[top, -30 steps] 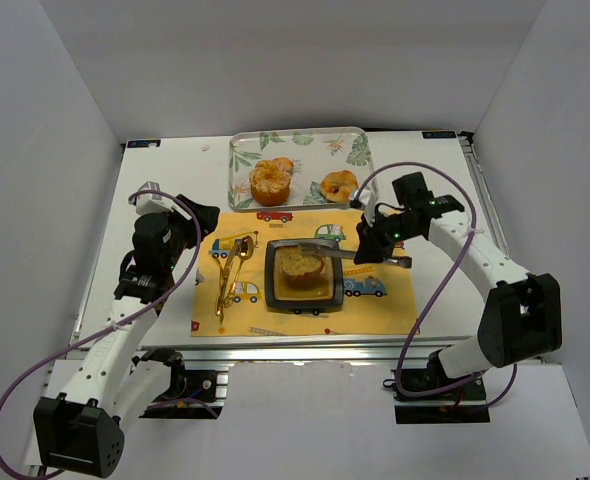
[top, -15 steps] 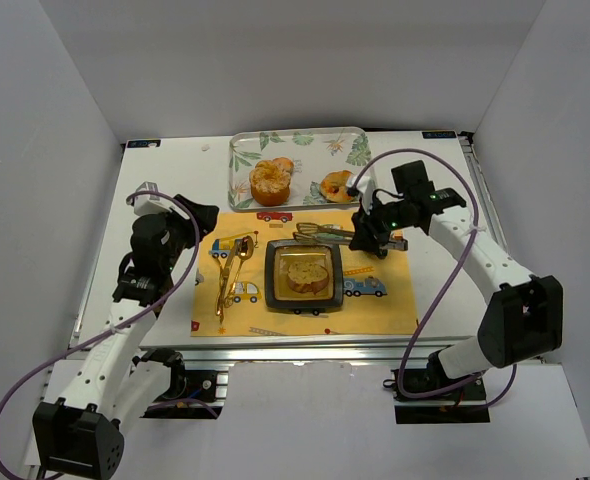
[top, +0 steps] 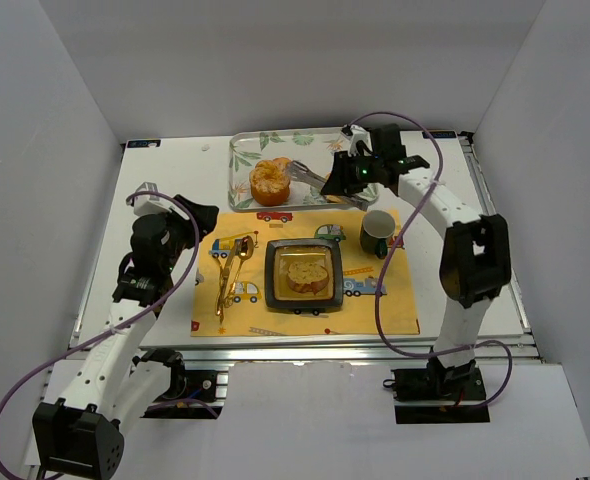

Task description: Place the bread

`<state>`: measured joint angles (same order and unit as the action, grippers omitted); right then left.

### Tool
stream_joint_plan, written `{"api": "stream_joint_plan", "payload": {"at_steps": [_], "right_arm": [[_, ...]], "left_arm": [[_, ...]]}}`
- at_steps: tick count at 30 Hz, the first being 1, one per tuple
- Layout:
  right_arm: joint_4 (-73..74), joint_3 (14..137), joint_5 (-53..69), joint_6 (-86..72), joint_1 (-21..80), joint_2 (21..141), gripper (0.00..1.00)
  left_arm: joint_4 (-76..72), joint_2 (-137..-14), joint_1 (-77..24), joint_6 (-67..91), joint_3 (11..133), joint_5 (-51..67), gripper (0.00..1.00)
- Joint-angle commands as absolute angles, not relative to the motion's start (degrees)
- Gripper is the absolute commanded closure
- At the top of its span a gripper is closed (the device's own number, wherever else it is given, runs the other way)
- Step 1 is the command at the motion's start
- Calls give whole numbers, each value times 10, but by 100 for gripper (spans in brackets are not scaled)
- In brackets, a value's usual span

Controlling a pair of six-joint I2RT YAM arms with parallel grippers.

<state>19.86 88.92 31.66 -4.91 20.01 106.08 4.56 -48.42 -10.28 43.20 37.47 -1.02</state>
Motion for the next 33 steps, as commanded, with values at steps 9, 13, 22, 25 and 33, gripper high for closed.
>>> {"api": "stream_joint_plan", "payload": {"at_steps": [9,13,22,25,33], "right_arm": [[127,985,306,-237,199,1143,50],[127,981,311,-248,199,1161,50],[131,972,306,-247,199,1175,48],[128,976,316,-253,203,1182,48],[129,962,316,-277,222,1181,48]], "left_arm": [[53,-458,-104,456,377,-36,25],[64,-465,-104,450,385,-37,25],[58,-471,-104,453,385,-38,25],[55,-475,-104,453,384,-36,25],[62,-472,-104,451,385,-39,25]]}}
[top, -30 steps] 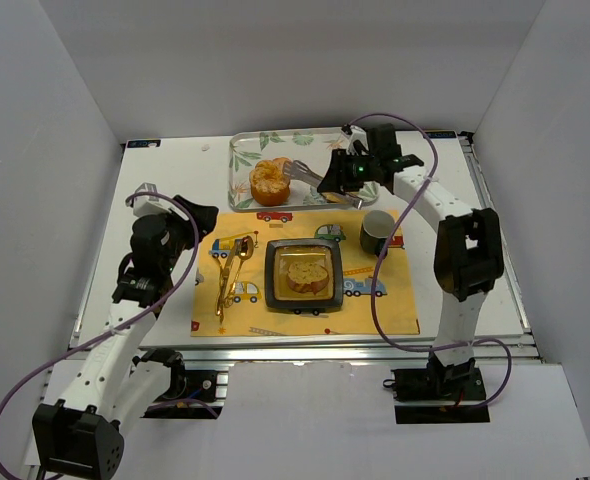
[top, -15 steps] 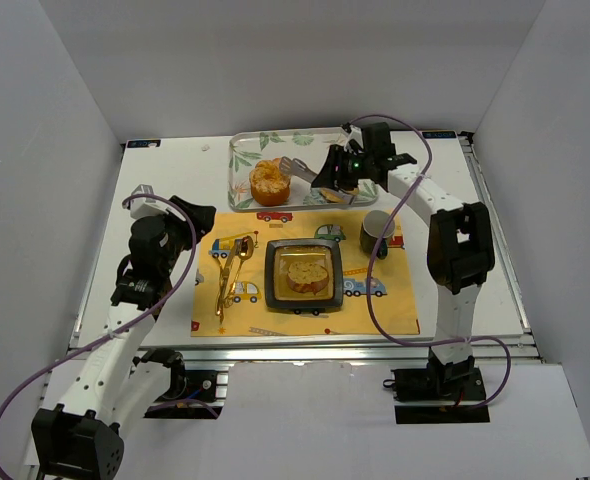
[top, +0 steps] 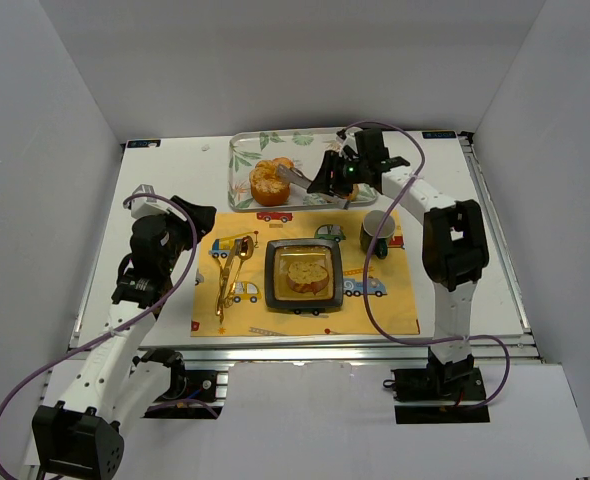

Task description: Place the bread

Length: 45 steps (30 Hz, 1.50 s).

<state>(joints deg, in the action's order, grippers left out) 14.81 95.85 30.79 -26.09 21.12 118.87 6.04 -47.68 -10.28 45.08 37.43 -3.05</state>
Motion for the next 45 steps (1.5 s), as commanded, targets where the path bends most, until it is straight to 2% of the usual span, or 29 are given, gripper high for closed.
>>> {"api": "stream_joint_plan", "payload": {"at_steps": [1,5,8,9,14,22,25,27,28,32,36,42,43,44,45], "right_arm": [[128,959,316,-284,222,1182,48],[120,948,322,-298,222,1182,53],[107,947,337,-309,221,1178,67],[102,947,342,-311,219,1175,76],[52,961,395,-332,200,1153,100],[66,934,553,-258,163,1077,100],[173,897,590,-143,161,1034,100],[288,870,591,-58,161,996,100],[320,855,597,23,160,982,100],[433,778,603,163,149,905,100],[480,702,568,218,137,840,100],[453,648,516,216,134,821,100],[445,644,511,216,134,822,98],[442,645,505,214,134,826,87],[440,648,498,215,134,830,82]], "left_arm": [[61,-471,-104,453,385,-39,25],[62,-469,-104,453,387,-39,25],[65,-471,-104,451,390,-40,25],[64,-471,-104,451,391,-40,25],[62,-471,-104,451,397,-38,25],[64,-465,-104,446,403,-38,25],[62,-461,-104,445,400,-36,25],[60,-457,-104,444,396,-34,25],[60,-456,-104,443,396,-33,25],[53,-449,-104,442,383,-29,25],[42,-447,-104,446,372,-21,25],[33,-452,-104,446,362,-6,25],[33,-453,-104,446,362,-5,25],[33,-453,-104,446,362,-4,25],[33,-453,-104,446,362,-4,25]]}}
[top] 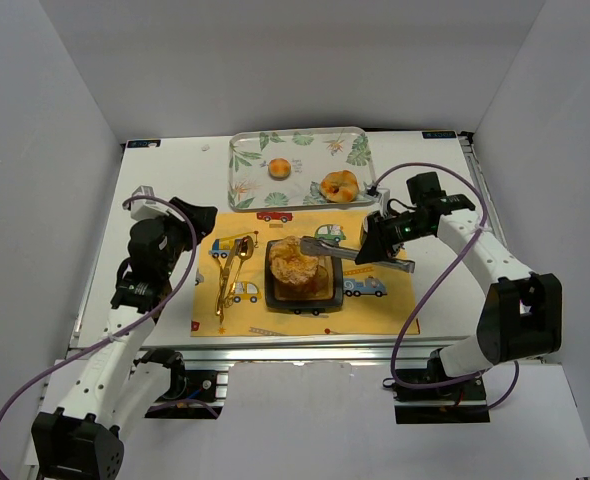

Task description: Place the bread

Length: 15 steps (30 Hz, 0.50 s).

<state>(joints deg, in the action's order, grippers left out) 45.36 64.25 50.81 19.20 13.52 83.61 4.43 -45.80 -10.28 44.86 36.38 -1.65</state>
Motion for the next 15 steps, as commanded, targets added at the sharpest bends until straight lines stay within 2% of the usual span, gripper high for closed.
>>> {"api": "stream_joint_plan", "payload": {"at_steps": [1,2,3,7,15], "right_arm": [[440,654,496,216,134,832,78],[440,658,495,217,134,837,63],[440,662,496,217,133,838,58],[436,682,504,218,127,829,50],[433,705,515,212,92,830,47]], "left_arm": [[33,-451,-104,445,362,-4,25],[33,-449,-104,446,363,-4,25],[33,-448,-104,446,363,-4,25],[35,-437,-104,447,362,-9,25],[40,-425,-104,452,359,-13,25]]}}
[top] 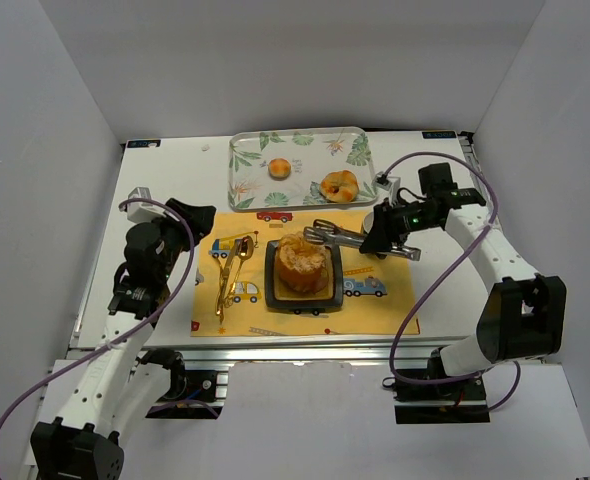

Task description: Place the bread

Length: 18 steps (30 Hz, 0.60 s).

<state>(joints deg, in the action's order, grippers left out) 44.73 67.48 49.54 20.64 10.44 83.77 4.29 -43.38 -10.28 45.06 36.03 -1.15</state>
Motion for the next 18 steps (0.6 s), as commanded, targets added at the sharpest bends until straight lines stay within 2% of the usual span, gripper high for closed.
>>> {"api": "stream_joint_plan", "payload": {"at_steps": [1,3,6,7,9,10,12,13,15,18], "right_arm": [[432,706,515,212,91,830,46],[435,711,518,213,86,830,46],[432,723,522,219,82,824,55],[429,729,525,219,77,820,66],[419,750,530,219,67,816,80],[412,754,527,217,53,806,98],[345,752,493,181,31,790,100],[317,737,476,166,7,771,100],[216,700,398,127,-32,748,100],[21,551,228,83,-78,694,100]], "left_arm": [[40,-426,-104,451,359,-12,25],[40,-431,-104,450,363,-11,25],[39,-435,-104,447,366,-11,25],[38,-435,-104,447,367,-10,26],[26,-439,-104,449,364,-1,31],[21,-443,-104,451,361,-1,53],[9,-451,-104,454,360,32,92],[7,-461,-104,453,360,39,100],[4,-473,-104,451,362,68,100],[4,-504,-105,442,368,97,100]]}}
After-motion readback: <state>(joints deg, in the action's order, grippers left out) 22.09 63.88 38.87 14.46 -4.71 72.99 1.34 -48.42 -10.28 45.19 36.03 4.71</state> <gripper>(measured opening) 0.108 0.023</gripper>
